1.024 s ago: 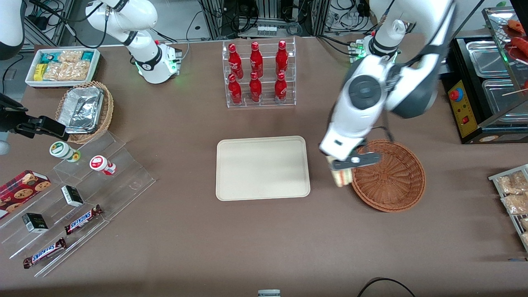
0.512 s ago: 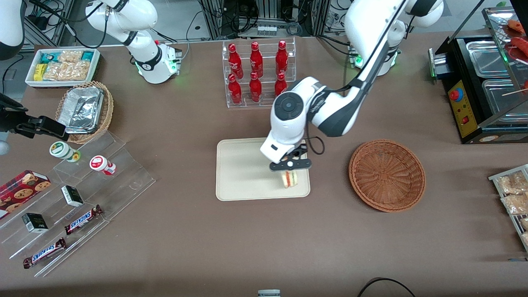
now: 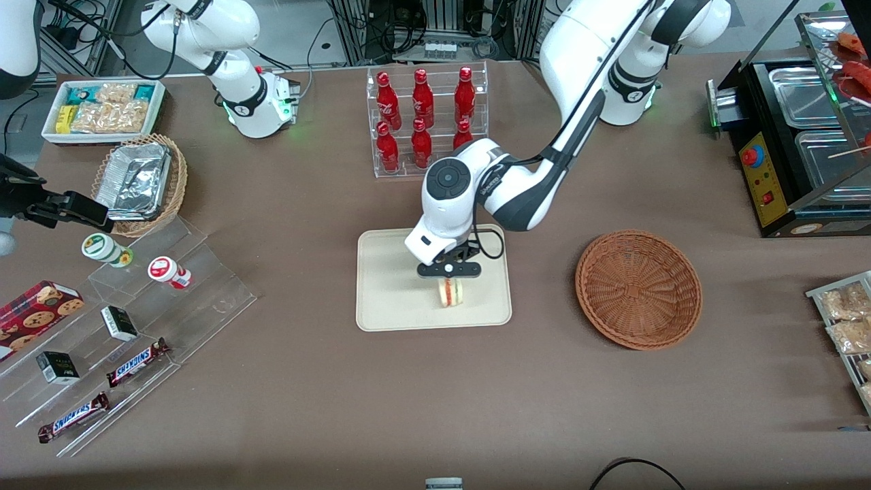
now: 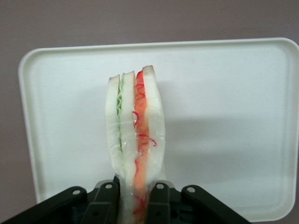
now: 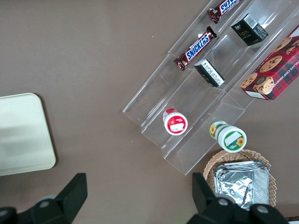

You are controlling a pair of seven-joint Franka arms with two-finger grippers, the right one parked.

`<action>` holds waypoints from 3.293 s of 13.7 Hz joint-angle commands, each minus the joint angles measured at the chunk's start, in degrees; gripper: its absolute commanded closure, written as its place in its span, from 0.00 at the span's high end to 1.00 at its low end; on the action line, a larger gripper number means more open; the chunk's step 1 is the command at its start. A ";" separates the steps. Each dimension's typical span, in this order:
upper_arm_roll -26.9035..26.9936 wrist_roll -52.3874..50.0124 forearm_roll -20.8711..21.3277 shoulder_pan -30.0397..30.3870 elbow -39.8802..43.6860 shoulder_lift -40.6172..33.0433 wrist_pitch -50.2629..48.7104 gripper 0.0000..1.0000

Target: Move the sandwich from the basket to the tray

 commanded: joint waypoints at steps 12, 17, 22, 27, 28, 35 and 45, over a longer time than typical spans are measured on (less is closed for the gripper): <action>0.84 -0.43 4.94 -3.34 1.86 5.38 3.95 1.00; 0.93 -0.43 4.32 -2.64 2.13 0.65 -2.19 1.00; 1.19 -0.43 -0.41 0.86 2.13 -7.43 -7.98 1.00; 1.19 0.45 -2.44 8.16 1.87 -16.14 -16.95 1.00; 1.19 0.54 -2.45 9.65 1.86 -17.37 -18.27 1.00; 1.28 2.81 -2.09 17.92 1.60 -22.91 -24.78 1.00; 1.28 27.26 -2.36 34.97 -3.48 -30.82 -32.53 1.00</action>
